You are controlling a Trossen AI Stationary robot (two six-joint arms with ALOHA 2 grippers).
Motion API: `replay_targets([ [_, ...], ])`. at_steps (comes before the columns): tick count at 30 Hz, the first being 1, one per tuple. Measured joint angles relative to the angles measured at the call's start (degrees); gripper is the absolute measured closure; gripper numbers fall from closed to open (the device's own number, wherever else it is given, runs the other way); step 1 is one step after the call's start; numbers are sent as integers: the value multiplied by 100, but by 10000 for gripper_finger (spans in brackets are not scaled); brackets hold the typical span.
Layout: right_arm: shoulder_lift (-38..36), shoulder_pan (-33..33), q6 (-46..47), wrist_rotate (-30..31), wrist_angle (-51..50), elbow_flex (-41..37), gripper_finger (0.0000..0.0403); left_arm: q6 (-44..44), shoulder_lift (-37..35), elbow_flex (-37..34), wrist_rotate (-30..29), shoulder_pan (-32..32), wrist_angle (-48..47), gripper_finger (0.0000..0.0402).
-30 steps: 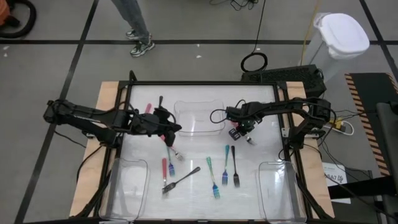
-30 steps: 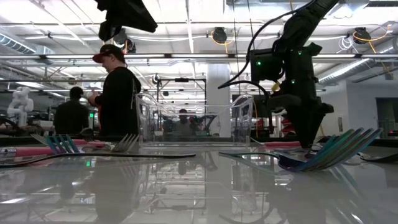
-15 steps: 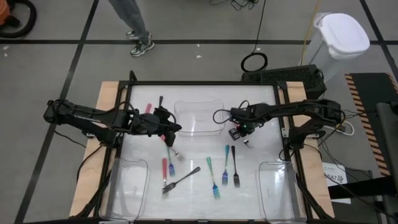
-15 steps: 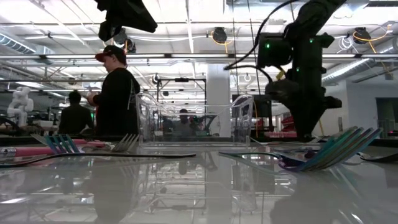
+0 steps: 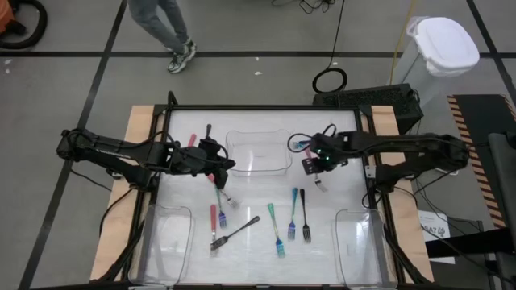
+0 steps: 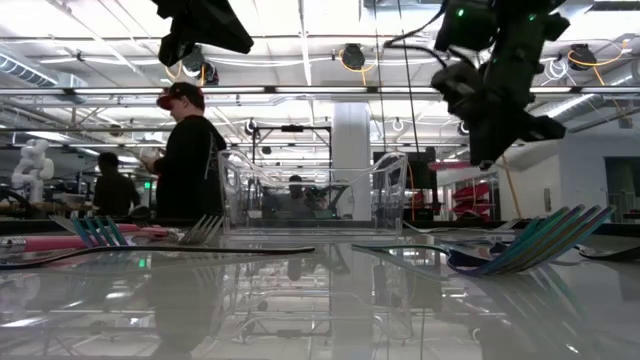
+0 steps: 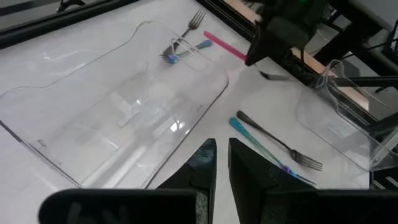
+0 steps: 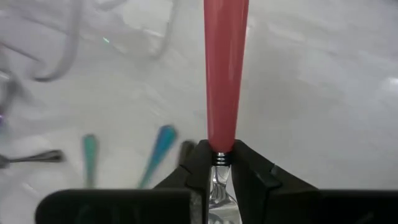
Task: Sort silverware by color (type)
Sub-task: Put the pink fork into the middle transparent bin
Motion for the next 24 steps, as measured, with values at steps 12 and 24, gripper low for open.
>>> replay_targets([
  [12, -1164, -10, 766, 107, 1086, 9, 361, 850, 1, 0, -774, -129, 1553, 241],
  [24, -1415, -112, 328, 567, 3403, 13, 360, 2964, 944, 65, -1786, -129, 4624, 80],
])
